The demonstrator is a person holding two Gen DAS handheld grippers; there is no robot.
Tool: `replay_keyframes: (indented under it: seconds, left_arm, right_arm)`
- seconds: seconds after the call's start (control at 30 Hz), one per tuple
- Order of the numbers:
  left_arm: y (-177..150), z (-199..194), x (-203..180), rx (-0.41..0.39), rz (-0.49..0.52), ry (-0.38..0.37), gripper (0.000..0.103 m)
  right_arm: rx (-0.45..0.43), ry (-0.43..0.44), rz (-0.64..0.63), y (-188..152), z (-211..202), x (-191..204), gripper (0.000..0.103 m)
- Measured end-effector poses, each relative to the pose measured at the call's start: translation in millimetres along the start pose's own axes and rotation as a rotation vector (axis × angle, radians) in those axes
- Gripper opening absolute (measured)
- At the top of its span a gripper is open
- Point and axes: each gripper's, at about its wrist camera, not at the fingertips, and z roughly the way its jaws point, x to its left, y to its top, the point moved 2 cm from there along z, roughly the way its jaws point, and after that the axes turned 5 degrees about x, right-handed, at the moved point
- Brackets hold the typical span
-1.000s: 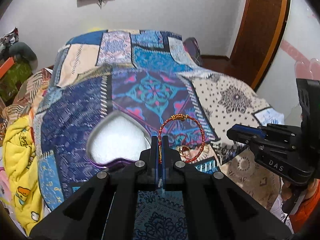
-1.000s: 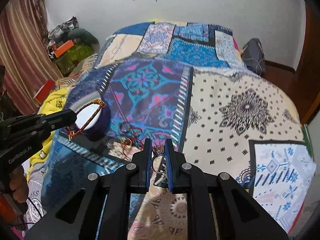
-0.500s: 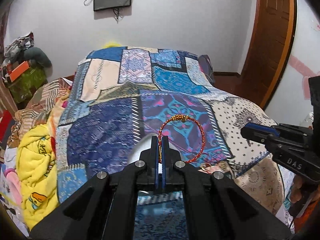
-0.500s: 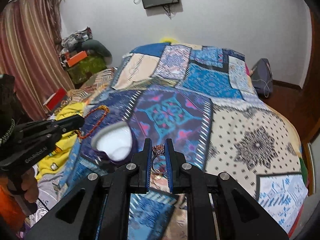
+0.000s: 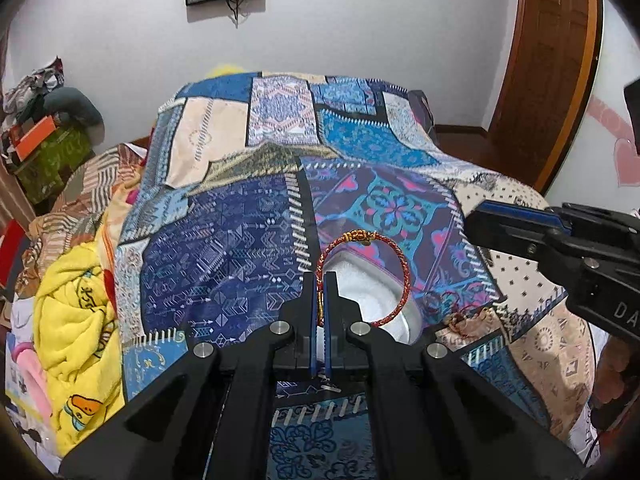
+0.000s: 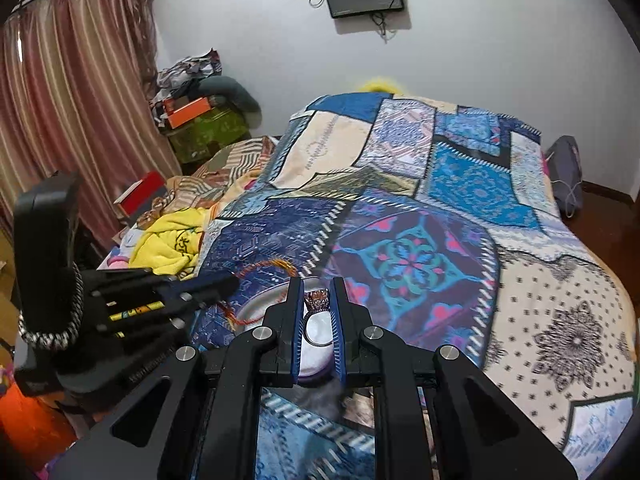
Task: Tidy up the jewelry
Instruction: 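Carry the bracelet and ring over the heart tin and release them inside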
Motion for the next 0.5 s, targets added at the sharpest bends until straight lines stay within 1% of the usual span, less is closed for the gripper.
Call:
replay_keyframes:
  seconds: [0.27, 0.5]
  left_arm:
    - [-4.7, 28.5, 5.2, 0.058, -0.004, -0.04, 0.001]
    - [-5.4, 39.5, 6.6, 0.075, 0.003, -0.049, 0.001]
  right_arm:
    - [0.062, 0.051, 0.009, 0.1, 32.2, 8.7, 0.012]
    - [0.107, 0.075, 0.01, -0.9, 51.2, 11.8, 0.012]
